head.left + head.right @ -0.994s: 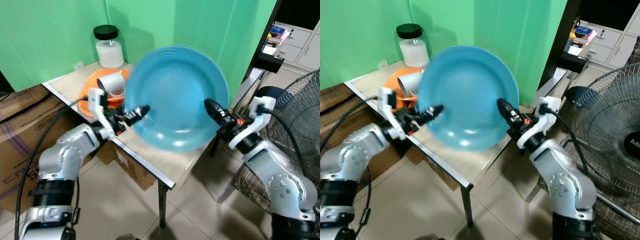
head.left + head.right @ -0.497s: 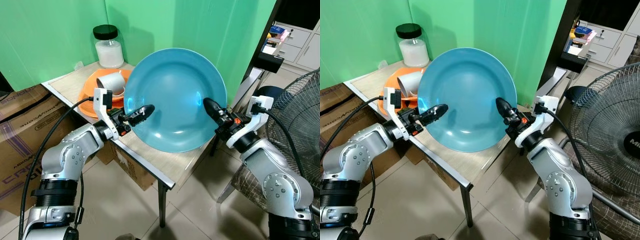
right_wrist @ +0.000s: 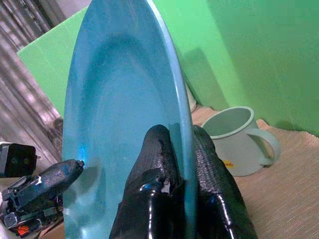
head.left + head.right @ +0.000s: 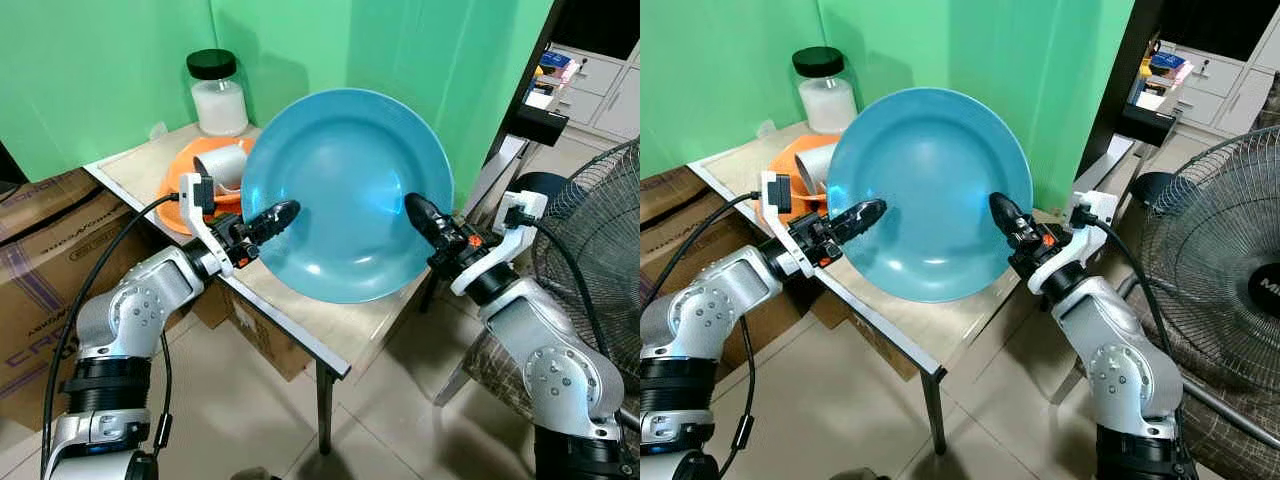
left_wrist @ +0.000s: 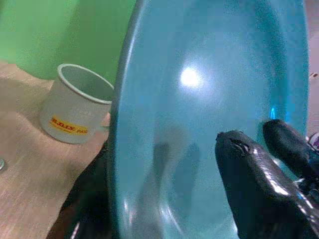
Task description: Setting the table
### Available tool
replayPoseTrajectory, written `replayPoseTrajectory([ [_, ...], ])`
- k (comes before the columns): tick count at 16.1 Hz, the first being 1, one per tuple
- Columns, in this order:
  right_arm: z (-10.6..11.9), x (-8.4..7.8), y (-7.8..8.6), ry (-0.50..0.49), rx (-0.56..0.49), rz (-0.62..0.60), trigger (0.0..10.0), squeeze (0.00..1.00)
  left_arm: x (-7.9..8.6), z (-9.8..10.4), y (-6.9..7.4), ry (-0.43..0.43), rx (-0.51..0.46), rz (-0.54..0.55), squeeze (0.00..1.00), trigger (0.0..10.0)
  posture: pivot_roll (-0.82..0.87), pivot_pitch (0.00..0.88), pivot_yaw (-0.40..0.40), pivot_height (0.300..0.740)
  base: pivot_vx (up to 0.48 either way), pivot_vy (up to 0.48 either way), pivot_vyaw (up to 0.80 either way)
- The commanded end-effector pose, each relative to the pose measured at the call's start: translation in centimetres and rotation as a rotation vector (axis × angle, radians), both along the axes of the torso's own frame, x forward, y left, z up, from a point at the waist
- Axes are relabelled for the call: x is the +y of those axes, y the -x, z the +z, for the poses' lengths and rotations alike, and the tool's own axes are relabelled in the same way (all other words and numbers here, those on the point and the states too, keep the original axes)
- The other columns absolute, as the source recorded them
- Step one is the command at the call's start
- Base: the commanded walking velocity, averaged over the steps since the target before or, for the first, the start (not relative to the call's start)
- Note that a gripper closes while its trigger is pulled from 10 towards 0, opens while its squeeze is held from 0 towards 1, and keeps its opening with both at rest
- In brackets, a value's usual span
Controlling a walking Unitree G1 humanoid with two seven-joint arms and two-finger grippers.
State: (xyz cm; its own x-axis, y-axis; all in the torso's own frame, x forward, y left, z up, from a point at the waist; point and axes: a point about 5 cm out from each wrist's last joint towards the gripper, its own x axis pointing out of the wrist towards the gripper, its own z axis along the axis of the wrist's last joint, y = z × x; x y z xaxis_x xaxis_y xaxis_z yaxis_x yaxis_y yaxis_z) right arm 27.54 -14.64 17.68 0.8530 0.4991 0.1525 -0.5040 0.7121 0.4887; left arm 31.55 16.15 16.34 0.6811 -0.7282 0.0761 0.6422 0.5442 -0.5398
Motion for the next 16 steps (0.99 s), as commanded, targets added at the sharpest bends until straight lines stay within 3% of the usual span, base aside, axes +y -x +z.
replayPoseTrajectory([
  [1,0.9,0.1,0.1,-0.033,-0.044,0.024,0.0,0.0,-0.1,1.1,0.0,0.023,-0.039,-0.017,0.0,0.0,0.05,0.0,0.033,0.74,0.0,0.0,0.0],
  [8,1.1,0.0,0.1,-0.055,-0.045,0.04,0.0,0.0,0.1,1.8,0.1,0.072,-0.058,-0.032,0.0,0.0,0.05,0.0,0.033,0.74,0.0,0.0,0.0],
  [9,1.1,-0.1,0.1,-0.055,-0.042,0.037,0.4,0.0,0.1,2.0,0.0,0.077,-0.063,-0.025,0.0,0.0,0.05,0.0,0.034,0.74,0.0,0.0,0.0],
  [10,1.0,-0.1,0.1,-0.04,-0.036,0.029,4.8,0.0,0.1,2.2,-0.1,0.079,-0.068,-0.015,0.0,0.0,0.05,0.0,0.035,0.74,0.0,0.0,0.0],
  [11,1.0,-0.1,0.1,-0.042,-0.034,0.026,10.0,0.0,0.1,2.3,-0.1,0.08,-0.071,-0.01,0.0,0.0,0.05,0.0,0.036,0.74,0.0,0.0,0.0],
  [12,1.0,-0.1,0.0,-0.05,-0.036,0.028,10.0,0.0,0.1,2.5,-0.3,0.083,-0.075,-0.003,0.0,0.0,0.05,0.0,0.037,0.74,0.0,0.0,0.0],
  [13,1.1,-0.1,0.0,-0.057,-0.037,0.029,10.0,0.14,0.1,2.6,-0.4,0.087,-0.079,0.006,0.0,0.0,0.05,0.0,0.038,0.74,0.0,0.0,0.0],
  [14,1.1,-0.2,0.0,-0.062,-0.037,0.03,10.0,1.0,0.1,2.6,-0.5,0.088,-0.081,0.011,0.0,0.0,0.05,0.0,0.039,0.74,0.0,0.0,0.0],
  [16,1.2,-0.2,0.1,-0.079,-0.041,0.039,10.0,1.0,0.2,2.8,-0.9,0.087,-0.087,0.051,0.0,0.0,0.04,0.0,0.044,0.74,0.0,0.0,0.0],
])
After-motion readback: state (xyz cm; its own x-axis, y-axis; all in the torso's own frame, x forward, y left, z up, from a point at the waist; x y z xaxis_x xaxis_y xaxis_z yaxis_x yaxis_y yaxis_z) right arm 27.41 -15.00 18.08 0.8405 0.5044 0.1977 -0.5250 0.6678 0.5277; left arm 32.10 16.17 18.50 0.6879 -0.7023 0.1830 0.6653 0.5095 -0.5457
